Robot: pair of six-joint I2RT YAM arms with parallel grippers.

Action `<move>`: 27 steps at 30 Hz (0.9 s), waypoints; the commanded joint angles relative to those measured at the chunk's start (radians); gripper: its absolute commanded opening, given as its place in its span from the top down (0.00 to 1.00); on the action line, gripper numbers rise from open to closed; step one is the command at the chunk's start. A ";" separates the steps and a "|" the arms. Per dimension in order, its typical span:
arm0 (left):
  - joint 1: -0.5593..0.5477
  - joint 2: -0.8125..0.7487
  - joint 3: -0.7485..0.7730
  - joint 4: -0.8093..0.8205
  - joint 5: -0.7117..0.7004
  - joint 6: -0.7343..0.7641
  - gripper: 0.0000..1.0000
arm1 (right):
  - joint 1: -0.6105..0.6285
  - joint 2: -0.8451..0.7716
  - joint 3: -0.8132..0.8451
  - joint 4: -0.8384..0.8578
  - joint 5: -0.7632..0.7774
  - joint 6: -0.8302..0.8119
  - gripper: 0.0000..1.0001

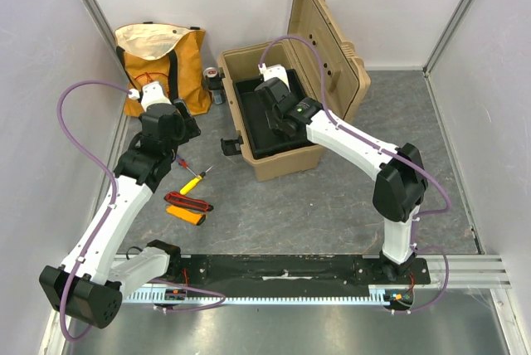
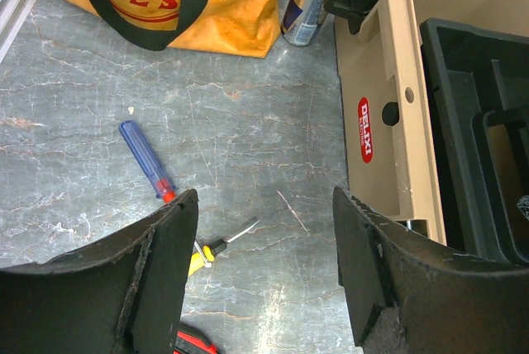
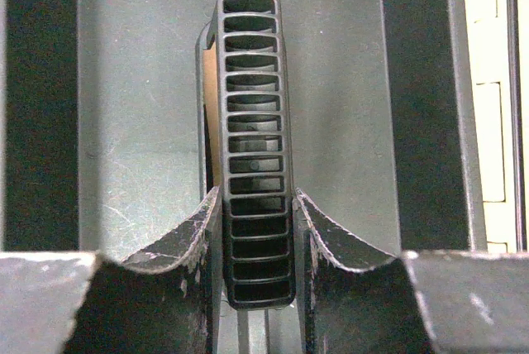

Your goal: Pack the tool kit

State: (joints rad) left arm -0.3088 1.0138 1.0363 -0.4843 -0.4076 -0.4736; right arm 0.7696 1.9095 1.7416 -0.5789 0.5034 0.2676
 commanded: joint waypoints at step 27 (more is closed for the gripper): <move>0.007 -0.009 -0.005 0.018 0.010 -0.023 0.27 | -0.009 -0.090 -0.110 0.004 0.132 0.117 0.65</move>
State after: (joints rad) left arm -0.3088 1.0138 1.0313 -0.4843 -0.4072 -0.4736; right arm 0.7750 1.8656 1.5986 -0.4461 0.5201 0.2993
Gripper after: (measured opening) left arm 0.727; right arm 0.393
